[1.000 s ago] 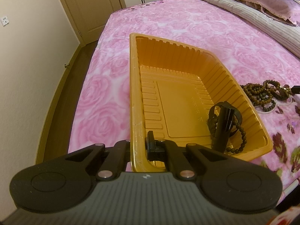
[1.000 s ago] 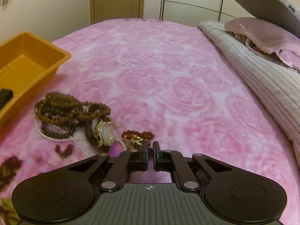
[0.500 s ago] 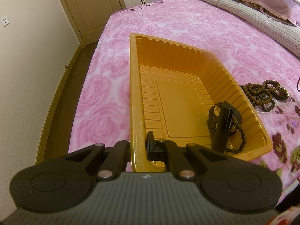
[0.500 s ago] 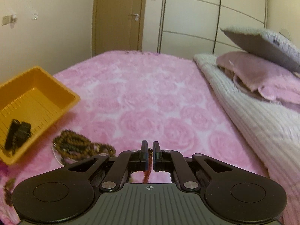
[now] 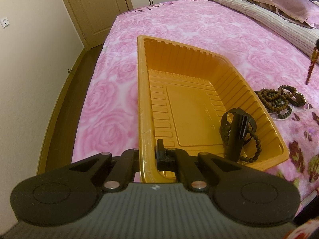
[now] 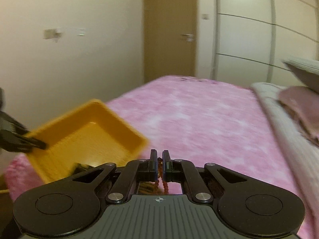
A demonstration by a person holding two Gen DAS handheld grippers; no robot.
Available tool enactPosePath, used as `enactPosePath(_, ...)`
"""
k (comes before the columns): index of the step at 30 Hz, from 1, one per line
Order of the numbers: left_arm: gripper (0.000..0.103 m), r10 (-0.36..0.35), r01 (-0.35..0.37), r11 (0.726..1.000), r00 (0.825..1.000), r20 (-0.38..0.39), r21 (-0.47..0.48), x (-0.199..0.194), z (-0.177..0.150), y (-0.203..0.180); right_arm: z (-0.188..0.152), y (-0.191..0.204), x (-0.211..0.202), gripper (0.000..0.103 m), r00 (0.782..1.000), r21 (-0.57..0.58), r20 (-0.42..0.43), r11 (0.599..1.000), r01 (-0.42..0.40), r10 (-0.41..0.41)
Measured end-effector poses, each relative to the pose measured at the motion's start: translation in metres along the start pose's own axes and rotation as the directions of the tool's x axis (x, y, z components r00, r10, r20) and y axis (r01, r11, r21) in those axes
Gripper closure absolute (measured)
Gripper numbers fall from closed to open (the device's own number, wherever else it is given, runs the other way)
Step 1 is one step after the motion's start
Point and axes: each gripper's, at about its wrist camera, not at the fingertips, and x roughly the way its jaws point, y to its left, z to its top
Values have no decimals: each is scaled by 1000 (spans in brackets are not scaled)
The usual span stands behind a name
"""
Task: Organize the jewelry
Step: 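Drop the red bead bracelet into the tray and open the right tool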
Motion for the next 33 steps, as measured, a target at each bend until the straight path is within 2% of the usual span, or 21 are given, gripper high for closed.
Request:
enactPosePath(6,101,0,0,1000,1000,1,-1,-1,0,0,14,48,22,99,981,-24,-15,981,-192,191)
enactPosePath(10,100,-2,2,1000,1000,3,-3,-2,-1,-1,13,74,38,99,963,-52,-45,962,-266,264)
enactPosePath(16,100,-4,4,1000,1000,4,-6,-2,-1,0,-2,94,54,99,948,-67,-99,949,-309,302)
enactPosePath(21,100,-4,4,1000,1000,4,-6,-3,-1,0,-8,94,66,99,936,-19,-131,943,-331,326)
enactPosePath(22,100,-4,4,1000,1000,4,-7,-2,-1,0,-8,92,68,97,937,-3,-133,945,-326,323)
enactPosePath(24,100,-4,4,1000,1000,4,-6,-2,-1,0,-10,86,70,80,948,13,-131,957,-290,290)
enactPosePath(25,100,-4,4,1000,1000,4,-6,-2,-1,0,-11,82,68,62,954,22,-122,961,-275,275)
enactPosePath(26,100,-4,4,1000,1000,4,-7,-2,-1,0,-12,77,64,55,957,35,-111,963,-267,269)
enactPosePath(29,100,-3,3,1000,1000,4,-7,-2,-1,0,-19,57,52,55,969,84,-87,971,-222,230)
enactPosePath(33,101,-4,4,1000,1000,4,-7,-2,-1,0,-40,28,32,55,991,122,-85,988,-92,103)
